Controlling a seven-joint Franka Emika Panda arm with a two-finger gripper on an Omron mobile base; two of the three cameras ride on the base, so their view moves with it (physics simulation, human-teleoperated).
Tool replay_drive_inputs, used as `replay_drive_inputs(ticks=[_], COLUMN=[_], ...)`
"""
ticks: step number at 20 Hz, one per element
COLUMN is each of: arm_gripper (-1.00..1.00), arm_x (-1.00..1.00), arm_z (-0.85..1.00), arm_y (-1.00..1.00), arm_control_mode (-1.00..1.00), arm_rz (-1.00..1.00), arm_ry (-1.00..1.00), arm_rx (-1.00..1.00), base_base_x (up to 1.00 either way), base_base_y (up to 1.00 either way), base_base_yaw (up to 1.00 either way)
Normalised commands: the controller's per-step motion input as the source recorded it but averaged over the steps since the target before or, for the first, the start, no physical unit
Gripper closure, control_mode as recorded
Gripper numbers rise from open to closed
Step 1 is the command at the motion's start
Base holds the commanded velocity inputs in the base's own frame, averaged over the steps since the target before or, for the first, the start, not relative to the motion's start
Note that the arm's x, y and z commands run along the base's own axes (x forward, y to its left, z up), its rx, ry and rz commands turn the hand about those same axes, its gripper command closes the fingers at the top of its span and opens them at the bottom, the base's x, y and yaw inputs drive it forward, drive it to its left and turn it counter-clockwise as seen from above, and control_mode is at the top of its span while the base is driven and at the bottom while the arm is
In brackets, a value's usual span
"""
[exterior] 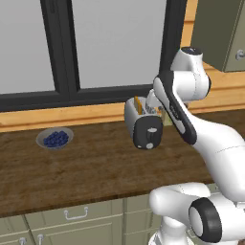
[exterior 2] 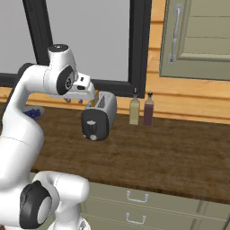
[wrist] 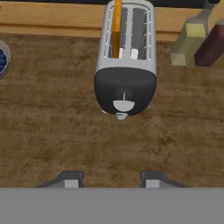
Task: Start the toaster. Once the lever pops up, take the bread to the plate on the dining counter.
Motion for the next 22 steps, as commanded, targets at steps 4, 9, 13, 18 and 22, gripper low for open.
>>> replay_drive_inputs(ticks=[4, 9, 13, 18, 22], arm_gripper=[-1.00, -1.00, -1.00, -1.00, -1.00], arm_x=[0.00, 0.02, 0.31, 0.32, 0.28], arm_z=[-0.28, -0.53, -0.38, -0.34, -0.32], arm_y=[0.08, 0.41, 0.19, 0.00, 0.00], arm_control_mode=[-1.00, -1.00, -1.00, -1.00, -1.00], arm_rz=[0.00, 0.00, 0.00, 0.00, 0.00], arm_ry=[-0.03, 0.00, 0.00, 0.00, 0.00], arm_rx=[0.00, -0.01, 0.00, 0.00, 0.00], base_base_x=[0.00, 0.00, 0.00, 0.00, 0.00], base_base_y=[0.00, 0.00, 0.00, 0.00, 0.00], base_base_yaw=[0.00, 0.00, 0.00, 0.00, 0.00])
